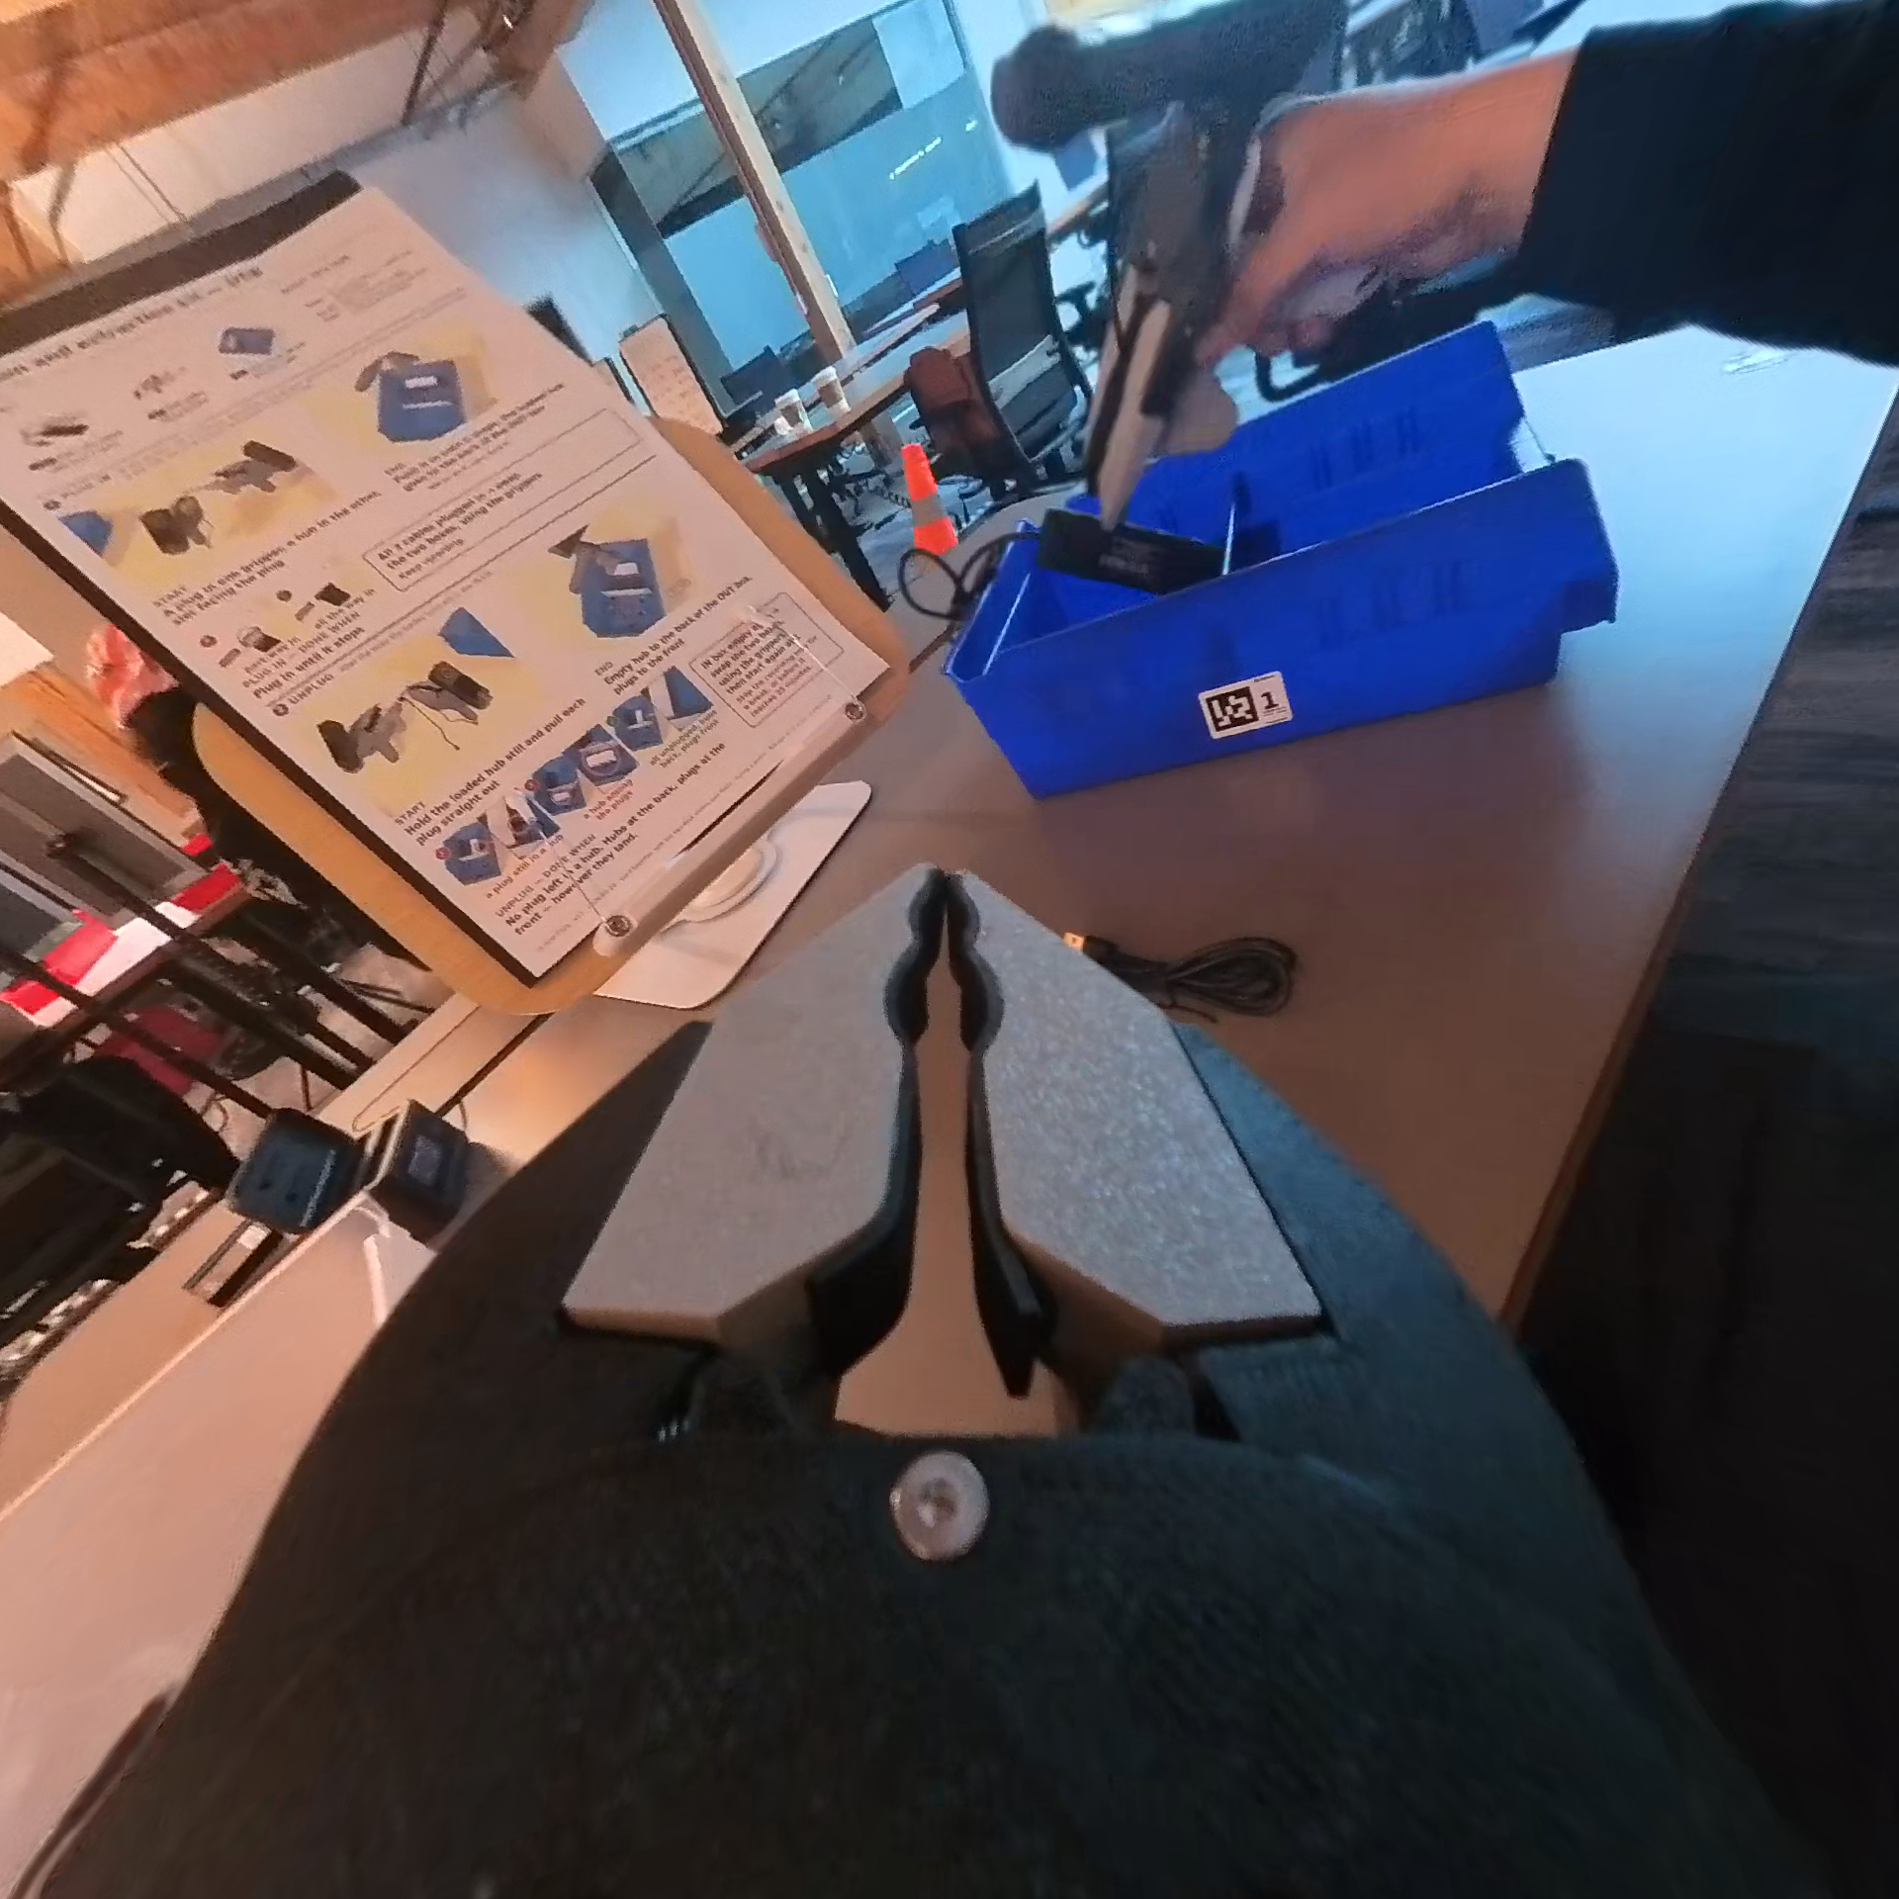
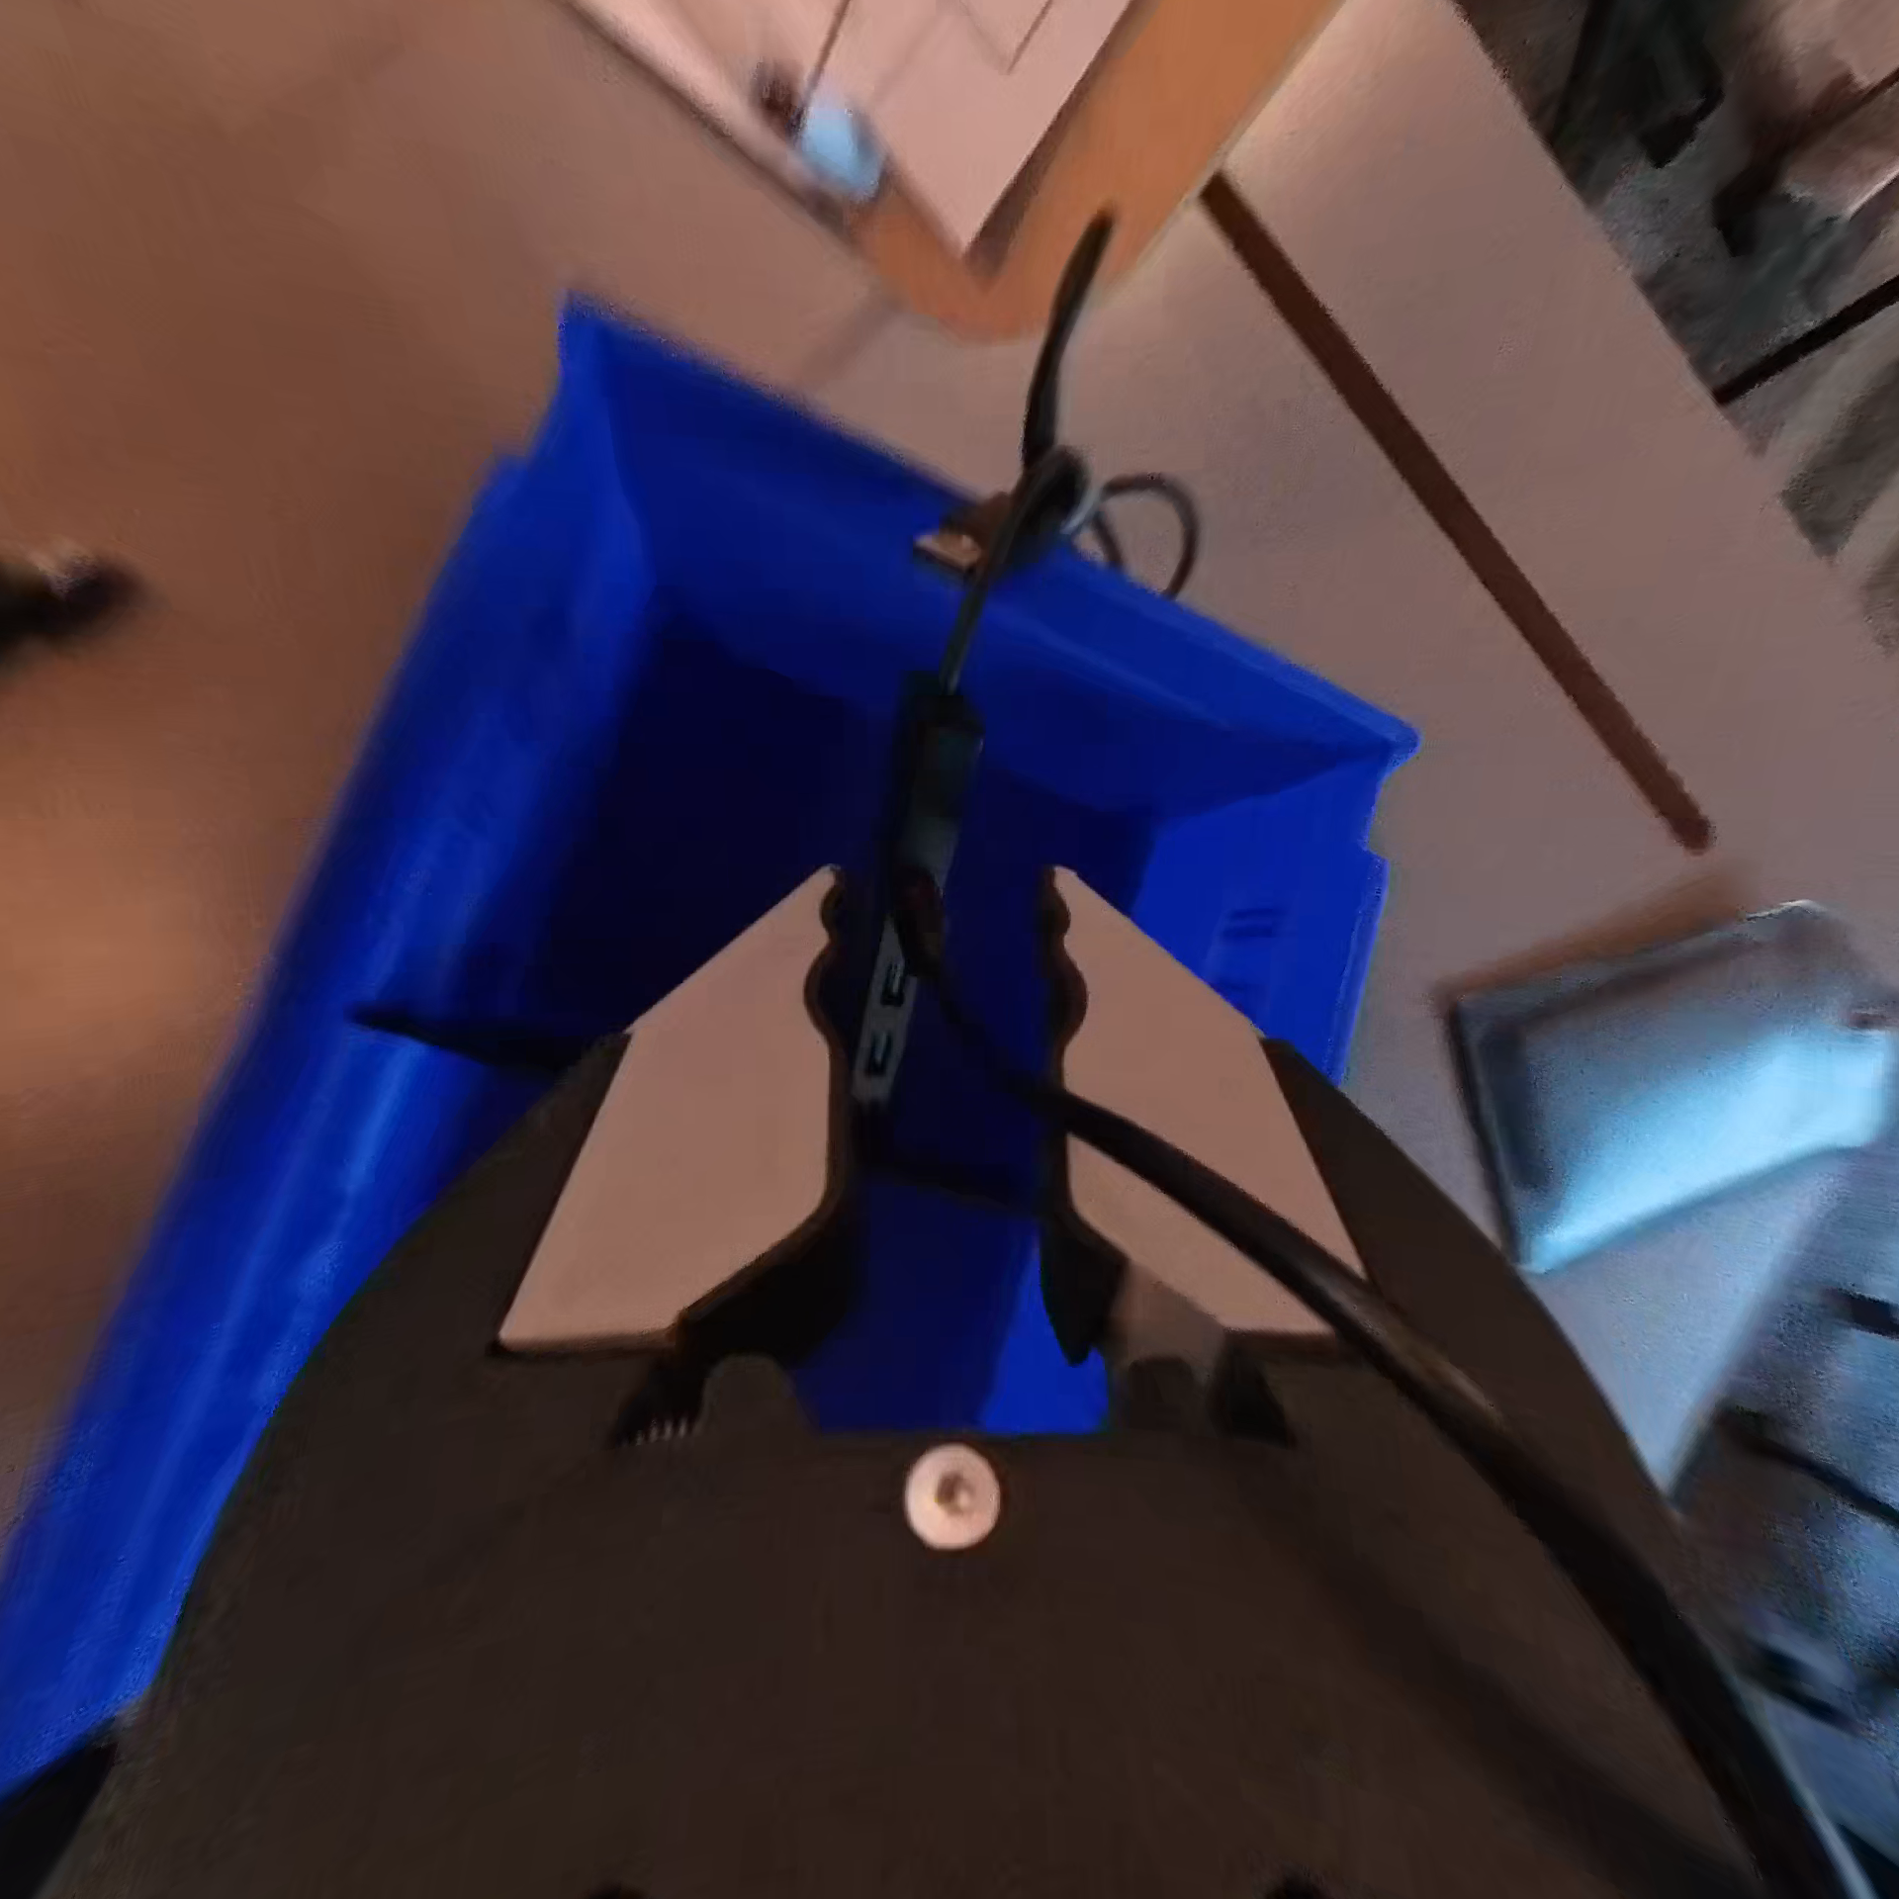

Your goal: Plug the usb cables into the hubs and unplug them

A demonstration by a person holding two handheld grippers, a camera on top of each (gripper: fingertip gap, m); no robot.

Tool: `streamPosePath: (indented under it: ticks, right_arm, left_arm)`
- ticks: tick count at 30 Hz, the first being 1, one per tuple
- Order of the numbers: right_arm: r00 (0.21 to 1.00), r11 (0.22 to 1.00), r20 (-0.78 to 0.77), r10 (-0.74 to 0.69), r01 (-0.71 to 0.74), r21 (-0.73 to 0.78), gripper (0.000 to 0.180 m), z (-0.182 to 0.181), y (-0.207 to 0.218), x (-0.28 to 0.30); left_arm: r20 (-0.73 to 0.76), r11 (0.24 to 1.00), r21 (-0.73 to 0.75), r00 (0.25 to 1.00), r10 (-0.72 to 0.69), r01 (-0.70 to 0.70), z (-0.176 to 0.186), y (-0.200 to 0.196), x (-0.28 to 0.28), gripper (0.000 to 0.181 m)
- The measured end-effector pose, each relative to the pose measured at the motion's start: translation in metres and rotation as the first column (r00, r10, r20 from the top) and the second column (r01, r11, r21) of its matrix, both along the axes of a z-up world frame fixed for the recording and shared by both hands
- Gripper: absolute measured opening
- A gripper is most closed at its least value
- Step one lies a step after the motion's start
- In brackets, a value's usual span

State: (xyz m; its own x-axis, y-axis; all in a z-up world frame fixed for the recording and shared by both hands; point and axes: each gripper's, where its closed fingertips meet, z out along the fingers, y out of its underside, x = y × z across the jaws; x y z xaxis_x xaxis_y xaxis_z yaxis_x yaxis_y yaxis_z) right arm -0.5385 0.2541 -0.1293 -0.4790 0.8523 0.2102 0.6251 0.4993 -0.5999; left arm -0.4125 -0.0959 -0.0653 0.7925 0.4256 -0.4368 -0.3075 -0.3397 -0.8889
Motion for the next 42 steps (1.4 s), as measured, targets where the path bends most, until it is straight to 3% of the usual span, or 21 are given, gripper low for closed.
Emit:
streamPosePath:
  ticks: [3, 4, 6, 8, 11, 12, 14, 16, 19, 22, 26, 28, 31, 34, 35, 37, 39, 42]
  right_arm:
    - [0.998, 0.949, 0.069, -0.006, 0.028, -0.313, 0.048, 0.016, -0.021, -0.007]
    - [0.991, 0.926, 0.130, 0.018, 0.033, -0.377, 0.043, 0.013, -0.028, -0.004]
    - [0.970, 0.933, 0.241, 0.042, 0.048, -0.356, 0.015, -0.007, -0.030, 0.001]
    - [0.957, 0.974, 0.289, 0.031, 0.036, -0.223, 0.001, -0.033, -0.022, 0.003]
    - [0.942, 0.988, 0.302, -0.144, 0.118, 0.102, 0.003, -0.047, 0.020, 0.003]
    - [0.930, 0.961, 0.306, -0.202, 0.128, 0.246, 0.017, -0.045, 0.038, 0.008]
    - [0.922, 0.875, 0.288, -0.258, 0.096, 0.474, 0.020, -0.035, 0.063, 0.017]
    - [0.923, 0.819, 0.265, -0.278, 0.084, 0.567, 0.028, -0.022, 0.073, 0.021]
    - [0.914, 0.810, 0.177, -0.365, 0.218, 0.545, 0.030, 0.006, 0.079, 0.019]
    - [0.887, 0.743, 0.027, -0.461, 0.369, 0.559, 0.034, 0.041, 0.096, 0.014]
    - [0.883, 0.790, -0.062, -0.465, 0.445, 0.421, 0.047, 0.058, 0.077, -0.008]
    - [0.914, 0.874, -0.091, -0.396, 0.405, 0.268, 0.051, 0.059, 0.047, -0.030]
    - [0.980, 0.980, -0.030, -0.197, 0.197, 0.001, 0.057, 0.043, -0.022, -0.053]
    - [0.980, 0.977, 0.042, -0.195, 0.191, 0.090, 0.067, 0.010, -0.029, -0.068]
    - [0.976, 0.967, 0.039, -0.212, 0.204, 0.154, 0.060, 0.001, -0.023, -0.074]
    - [0.974, 0.953, 0.046, -0.221, 0.205, 0.222, 0.007, -0.010, -0.017, -0.082]
    - [0.976, 0.957, 0.012, -0.219, 0.212, 0.200, 0.001, -0.003, -0.016, -0.087]
    - [0.932, 0.947, -0.199, -0.303, 0.318, 0.049, 0.001, 0.041, -0.002, -0.091]
  left_arm:
    - [0.033, 1.000, 0.007, 0.999, -0.009, 0.009, -0.003, -0.001, -0.003, 0.000]
    - [0.037, 1.000, 0.007, 0.999, -0.008, 0.008, -0.004, -0.002, -0.004, 0.000]
    - [0.033, 1.000, 0.007, 0.999, -0.004, 0.004, -0.003, -0.004, -0.005, 0.000]
    - [0.028, 1.000, 0.011, 1.000, -0.002, 0.001, -0.001, -0.006, -0.006, 0.000]
    - [0.041, 1.000, 0.017, 0.999, -0.004, 0.003, -0.002, -0.009, -0.009, 0.000]
    - [0.048, 1.000, 0.015, 0.999, -0.003, 0.002, -0.003, -0.010, -0.010, 0.000]
    - [0.059, 1.000, 0.013, 0.998, -0.004, 0.004, -0.005, -0.011, -0.012, 0.000]
    - [0.061, 1.000, 0.016, 0.998, -0.009, 0.008, -0.004, -0.011, -0.012, 0.000]
    - [0.058, 1.000, 0.015, 0.998, -0.015, 0.014, -0.002, -0.011, -0.011, 0.000]
    - [0.065, 1.000, -0.002, 0.998, -0.014, 0.014, -0.003, -0.012, -0.009, 0.000]
    - [0.056, 1.000, 0.014, 0.998, -0.011, 0.010, 0.004, -0.016, -0.007, 0.000]
    - [0.054, 1.000, 0.021, 0.998, -0.010, 0.009, 0.006, -0.018, -0.007, 0.000]
    - [0.049, 1.000, 0.025, 0.999, -0.011, 0.010, 0.008, -0.019, -0.007, 0.000]
    - [0.050, 1.000, 0.024, 0.999, -0.013, 0.012, 0.008, -0.019, -0.007, 0.000]
    - [0.050, 1.000, 0.024, 0.999, -0.012, 0.011, 0.007, -0.019, -0.007, 0.000]
    - [0.050, 1.000, 0.021, 0.999, -0.012, 0.011, 0.007, -0.020, -0.007, 0.000]
    - [0.047, 1.000, 0.020, 0.999, -0.008, 0.007, 0.007, -0.022, -0.007, 0.000]
    - [0.048, 0.999, 0.035, 0.999, -0.010, 0.008, 0.009, -0.026, -0.007, 0.000]
